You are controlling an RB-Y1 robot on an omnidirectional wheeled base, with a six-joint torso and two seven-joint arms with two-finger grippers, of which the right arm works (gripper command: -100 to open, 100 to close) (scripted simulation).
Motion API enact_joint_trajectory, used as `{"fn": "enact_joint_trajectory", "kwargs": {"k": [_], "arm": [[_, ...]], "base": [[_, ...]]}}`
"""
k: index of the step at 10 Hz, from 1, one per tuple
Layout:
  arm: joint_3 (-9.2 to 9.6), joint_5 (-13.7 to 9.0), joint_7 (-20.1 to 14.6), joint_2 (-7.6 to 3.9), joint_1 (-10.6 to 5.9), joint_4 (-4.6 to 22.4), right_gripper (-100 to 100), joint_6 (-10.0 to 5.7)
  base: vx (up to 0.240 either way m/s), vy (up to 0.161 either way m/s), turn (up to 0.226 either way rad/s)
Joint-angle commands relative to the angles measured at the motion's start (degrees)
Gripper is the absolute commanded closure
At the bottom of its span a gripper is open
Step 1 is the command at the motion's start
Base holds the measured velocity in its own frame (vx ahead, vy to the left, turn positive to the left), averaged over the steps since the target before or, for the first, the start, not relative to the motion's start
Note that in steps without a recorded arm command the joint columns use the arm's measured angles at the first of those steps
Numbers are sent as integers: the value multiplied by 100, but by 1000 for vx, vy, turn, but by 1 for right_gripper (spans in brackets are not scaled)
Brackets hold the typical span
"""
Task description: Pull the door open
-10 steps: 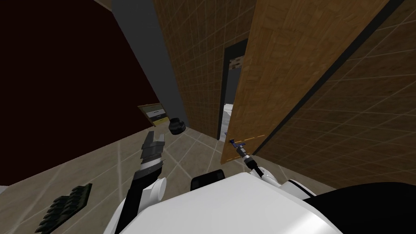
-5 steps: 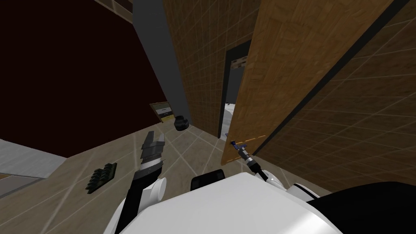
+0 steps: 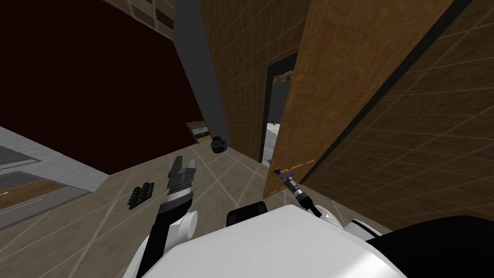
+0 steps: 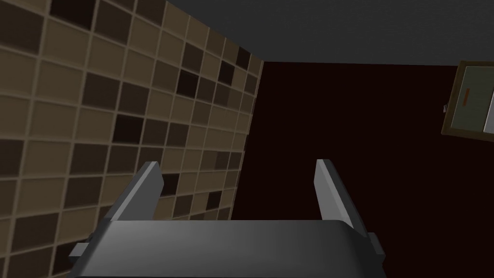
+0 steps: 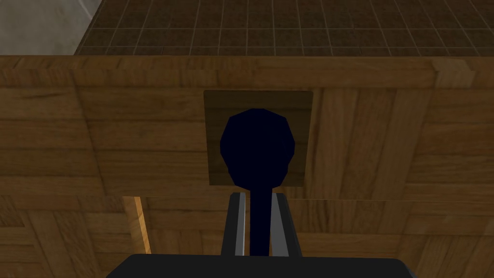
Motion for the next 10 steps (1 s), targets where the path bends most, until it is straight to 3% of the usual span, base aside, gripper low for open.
{"fn": "enact_joint_trajectory", "kwargs": {"k": [1,10], "arm": [[13,4,-15,-8,1,48,100,-75],[52,-2,-85,-90,43,284,100,-410]], "base": [[-222,-72,196],[-176,-71,149]]}}
